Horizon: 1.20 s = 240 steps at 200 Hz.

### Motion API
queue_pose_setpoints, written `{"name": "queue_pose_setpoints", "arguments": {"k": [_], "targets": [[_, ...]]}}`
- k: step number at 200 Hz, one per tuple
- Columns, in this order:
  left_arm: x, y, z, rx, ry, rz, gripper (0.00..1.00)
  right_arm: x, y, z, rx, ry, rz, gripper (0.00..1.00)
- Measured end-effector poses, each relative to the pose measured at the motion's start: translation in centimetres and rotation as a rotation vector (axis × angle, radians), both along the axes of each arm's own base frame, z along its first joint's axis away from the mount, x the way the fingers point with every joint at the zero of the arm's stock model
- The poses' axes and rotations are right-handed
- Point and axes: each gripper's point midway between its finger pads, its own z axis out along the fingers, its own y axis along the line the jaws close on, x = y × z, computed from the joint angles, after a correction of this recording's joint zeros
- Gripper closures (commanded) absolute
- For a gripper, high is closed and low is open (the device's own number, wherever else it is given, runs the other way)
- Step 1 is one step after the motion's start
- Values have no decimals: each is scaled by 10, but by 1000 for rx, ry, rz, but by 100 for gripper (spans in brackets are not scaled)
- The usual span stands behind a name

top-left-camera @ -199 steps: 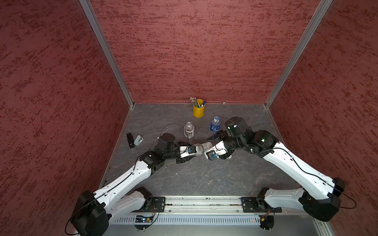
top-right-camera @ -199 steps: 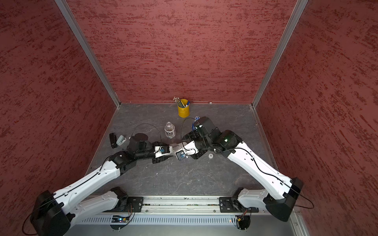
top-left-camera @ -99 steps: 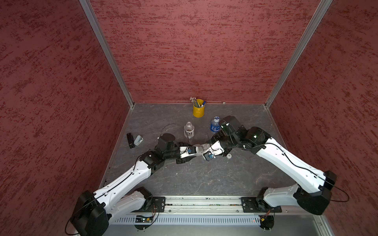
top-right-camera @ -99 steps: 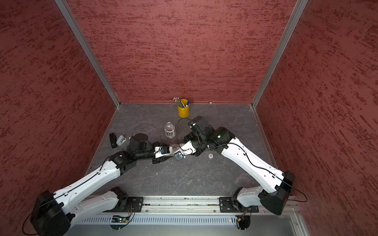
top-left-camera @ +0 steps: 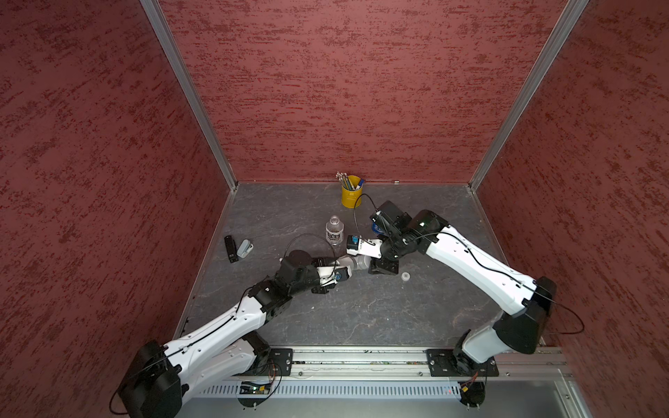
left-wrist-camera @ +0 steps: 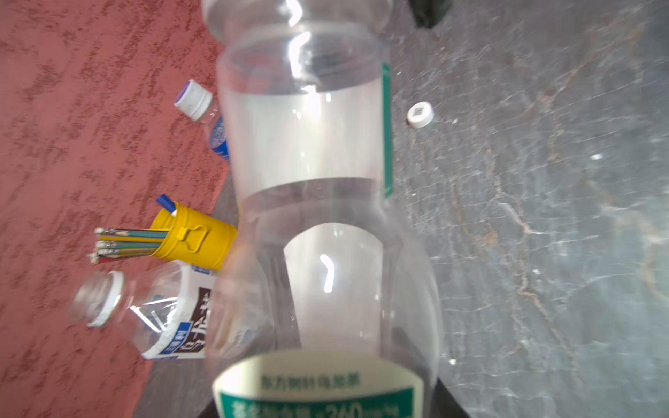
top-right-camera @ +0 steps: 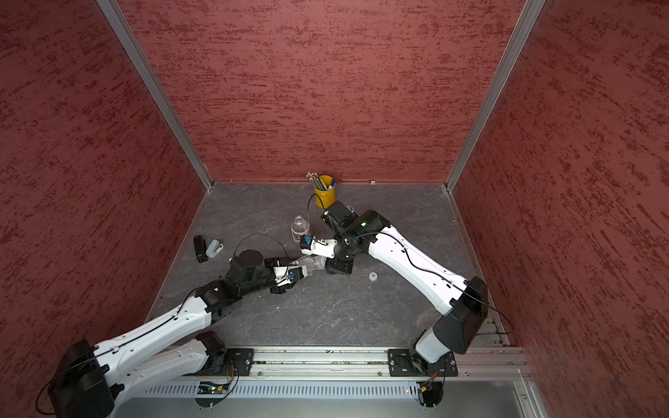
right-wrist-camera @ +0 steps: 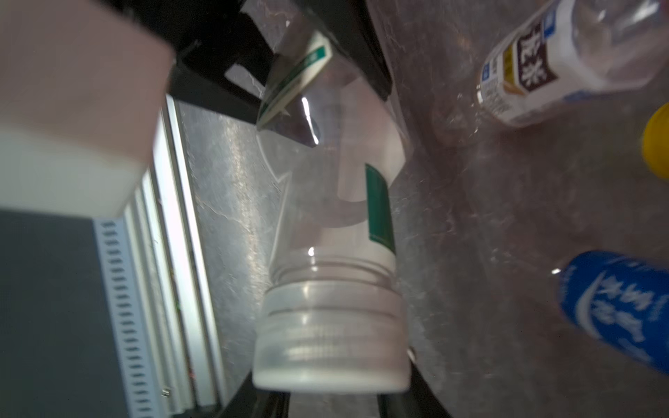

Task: Screw on the bottle caps
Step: Screw the bottle cap onto the plastic bottle.

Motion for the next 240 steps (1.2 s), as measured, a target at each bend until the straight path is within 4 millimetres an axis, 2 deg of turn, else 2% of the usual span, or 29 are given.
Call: {"name": "queue_pose_setpoints", "arguments": {"k": [14,38,70,88,107,136,161,208,240], "targets": [[8,4,5,4,-76,51,65,0,3,1,38,159,-185,72],[17,7,19,-12,-158,110,65,1,13,18,158,340,-408,68],[19,2,39,-63,-215,111,65,-4,14,48,279,340,-439,46],[15,-4,43,-76,-211,72,65,-9,8,55,293,274,-378,37],[12,-5,39,-63,-175,40,65,-15,-5,53,268,184,-310,31],[12,0,34,-51,-105,13,65,-21,-27,52,207,9,-163,27],[8,-2,36,-57,-59,-31,66,-21,-37,55,200,-169,-4,26],[-4,-9,32,-59,11,-103,65,-14,-16,76,262,-497,318,22],[-8,-10,28,-56,34,-122,65,-10,-5,76,246,-588,454,23]]}}
